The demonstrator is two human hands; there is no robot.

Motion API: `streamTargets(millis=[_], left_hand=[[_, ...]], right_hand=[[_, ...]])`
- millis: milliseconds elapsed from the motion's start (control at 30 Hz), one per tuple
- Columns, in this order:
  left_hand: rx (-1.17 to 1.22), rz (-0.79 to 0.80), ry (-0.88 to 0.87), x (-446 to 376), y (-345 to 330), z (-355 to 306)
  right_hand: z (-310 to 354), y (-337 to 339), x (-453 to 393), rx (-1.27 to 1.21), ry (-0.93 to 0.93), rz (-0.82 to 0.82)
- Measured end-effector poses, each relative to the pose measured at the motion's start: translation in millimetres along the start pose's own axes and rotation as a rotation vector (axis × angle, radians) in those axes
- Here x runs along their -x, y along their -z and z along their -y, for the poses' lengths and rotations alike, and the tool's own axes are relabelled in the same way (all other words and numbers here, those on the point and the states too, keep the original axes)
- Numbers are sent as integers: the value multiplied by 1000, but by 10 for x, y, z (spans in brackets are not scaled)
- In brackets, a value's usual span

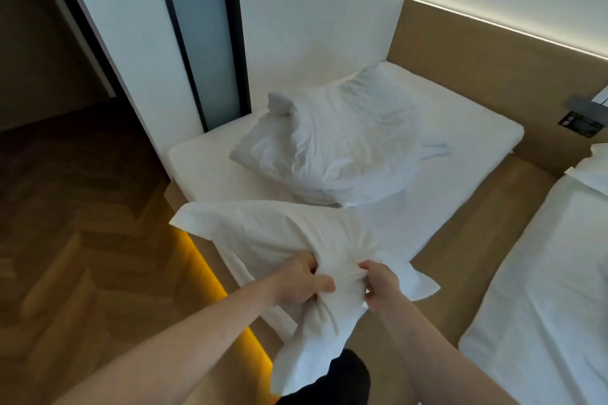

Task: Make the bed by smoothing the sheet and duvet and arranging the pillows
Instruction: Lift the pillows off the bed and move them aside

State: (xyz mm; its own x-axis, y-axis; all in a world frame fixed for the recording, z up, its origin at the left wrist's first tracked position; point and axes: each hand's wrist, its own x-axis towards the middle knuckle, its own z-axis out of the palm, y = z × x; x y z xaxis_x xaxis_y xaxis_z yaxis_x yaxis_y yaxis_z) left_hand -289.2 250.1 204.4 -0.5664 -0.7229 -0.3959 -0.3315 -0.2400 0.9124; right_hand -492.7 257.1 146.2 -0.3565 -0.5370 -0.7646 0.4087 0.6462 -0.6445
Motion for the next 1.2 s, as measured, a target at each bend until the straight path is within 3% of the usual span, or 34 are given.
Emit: streamTargets(millis=[200,267,400,500,567,667,700,767,833,1000,1200], left_hand=[[-267,211,144,190,202,-324],[-270,109,174,153,447,-453],[-338,-321,185,-268,1128,-305],[-460,-287,438,-632,1350,266],[-408,-182,618,-729,1216,433],[-134,-256,766,-1064,1013,477],[-40,-208,797,-1226,915,404],[51,-5,790,-1646,668,119],[8,61,711,-2120,492,-150],[-21,-58,659,-2943,306,-763],[-42,-184,498,-3304,61,-1900]], right_hand=[[255,215,-74,52,206,60],[352,256,-25,90,289,87],[530,309,-60,180,397,124],[685,275,-126,213,434,153],[859,276,-219,219,454,166],[1212,346,-438,257,492,203],[1343,385,-531,279,501,212],[1631,498,-723,318,525,233],[1969,664,-905,328,526,225],[2799,1275,-1126,338,356,105],[3686,1679,-985,353,304,-13]])
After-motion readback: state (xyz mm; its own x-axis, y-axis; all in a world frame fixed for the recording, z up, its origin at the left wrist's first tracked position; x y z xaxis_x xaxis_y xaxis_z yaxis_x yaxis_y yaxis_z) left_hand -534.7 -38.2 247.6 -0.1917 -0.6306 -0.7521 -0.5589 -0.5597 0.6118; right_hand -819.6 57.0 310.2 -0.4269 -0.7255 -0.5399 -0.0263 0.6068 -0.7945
